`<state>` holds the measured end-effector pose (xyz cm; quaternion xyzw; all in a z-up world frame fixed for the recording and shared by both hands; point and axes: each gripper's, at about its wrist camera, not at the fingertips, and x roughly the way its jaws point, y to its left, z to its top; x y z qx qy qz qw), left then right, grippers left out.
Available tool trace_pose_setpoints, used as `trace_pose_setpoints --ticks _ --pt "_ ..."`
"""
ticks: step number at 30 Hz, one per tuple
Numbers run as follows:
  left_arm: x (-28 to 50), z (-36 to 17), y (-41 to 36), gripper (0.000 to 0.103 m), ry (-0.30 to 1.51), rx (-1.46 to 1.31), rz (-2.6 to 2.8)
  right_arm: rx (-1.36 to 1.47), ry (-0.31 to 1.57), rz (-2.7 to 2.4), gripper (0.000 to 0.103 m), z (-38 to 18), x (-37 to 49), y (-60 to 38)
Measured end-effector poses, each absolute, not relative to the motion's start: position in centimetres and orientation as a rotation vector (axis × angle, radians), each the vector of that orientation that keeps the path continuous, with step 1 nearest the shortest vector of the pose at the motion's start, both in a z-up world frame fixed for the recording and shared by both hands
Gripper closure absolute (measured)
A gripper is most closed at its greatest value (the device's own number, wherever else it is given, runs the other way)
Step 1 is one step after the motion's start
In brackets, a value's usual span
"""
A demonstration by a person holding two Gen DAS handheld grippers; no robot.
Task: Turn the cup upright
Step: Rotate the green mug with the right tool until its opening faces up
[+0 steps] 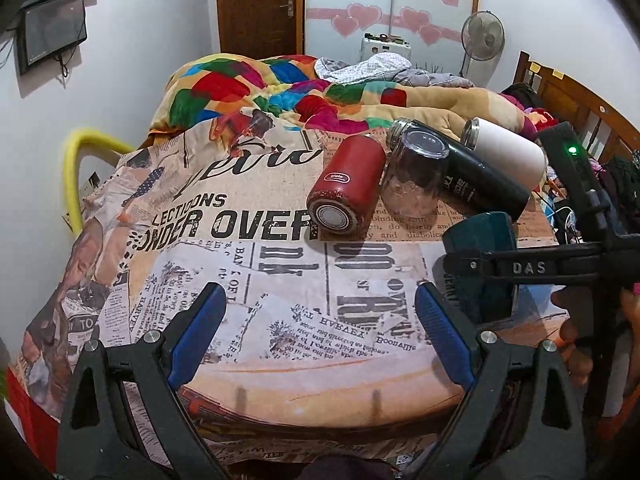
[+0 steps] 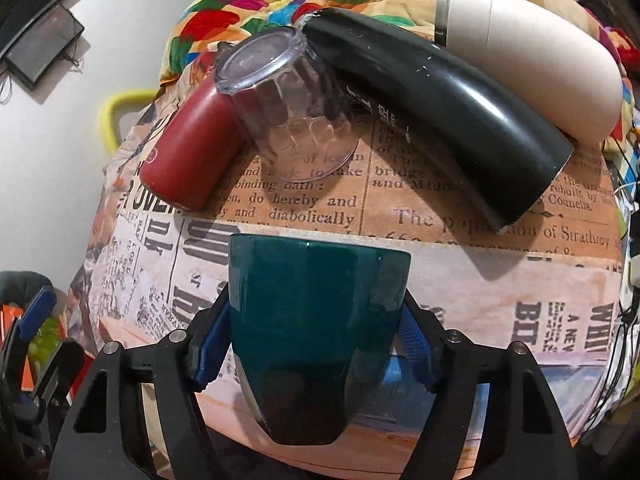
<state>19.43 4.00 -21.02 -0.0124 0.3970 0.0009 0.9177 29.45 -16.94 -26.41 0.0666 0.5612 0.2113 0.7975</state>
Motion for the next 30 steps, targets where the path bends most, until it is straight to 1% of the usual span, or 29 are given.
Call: trace_pose_setpoints --ticks 9,14,30 --pt "19.2 -20.2 3.3 0.007 0.796 -0.019 -0.002 0.045 1.087 0.467 0.033 -22.8 27.4 -17.6" --pt "19.3 -19.9 3.2 0.007 0.791 -0.016 0.001 0.02 1.029 0.46 0.033 -21.5 27.8 -17.4" --pt "19.7 -20.5 3.6 0.007 0.811 -0.021 0.013 -0.095 1.02 0.445 0.033 -23.5 27.1 -15.5"
